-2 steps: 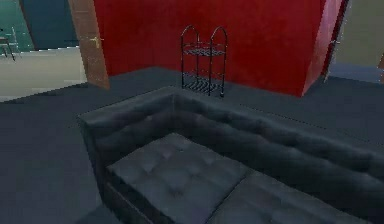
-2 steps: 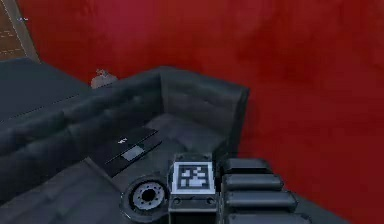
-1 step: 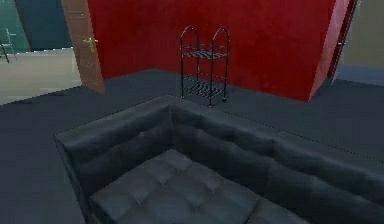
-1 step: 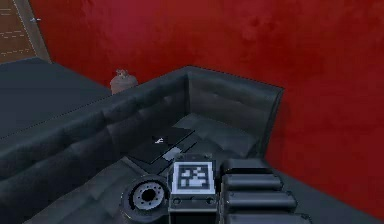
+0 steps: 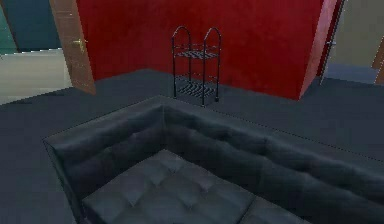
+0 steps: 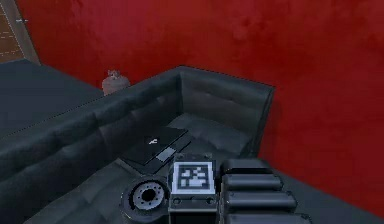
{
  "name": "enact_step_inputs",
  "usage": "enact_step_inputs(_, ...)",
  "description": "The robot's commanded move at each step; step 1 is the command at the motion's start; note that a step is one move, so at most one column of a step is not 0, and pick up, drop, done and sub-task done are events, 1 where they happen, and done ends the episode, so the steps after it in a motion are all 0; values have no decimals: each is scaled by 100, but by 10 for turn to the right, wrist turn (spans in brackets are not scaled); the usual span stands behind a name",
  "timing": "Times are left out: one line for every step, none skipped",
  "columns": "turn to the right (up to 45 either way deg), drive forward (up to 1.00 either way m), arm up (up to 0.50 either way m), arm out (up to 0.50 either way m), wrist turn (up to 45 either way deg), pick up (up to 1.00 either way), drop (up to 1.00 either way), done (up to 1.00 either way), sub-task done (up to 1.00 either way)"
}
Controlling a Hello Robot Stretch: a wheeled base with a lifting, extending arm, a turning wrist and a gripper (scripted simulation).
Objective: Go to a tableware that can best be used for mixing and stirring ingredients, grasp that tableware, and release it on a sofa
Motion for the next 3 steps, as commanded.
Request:
enact_step_inputs(0,0,0,28,0,0,0,0,0)
enact_step_inputs(0,0,0,0,390,0,0,0,0)
enact_step_inputs(0,0,-28,0,0,0,0,0,0)
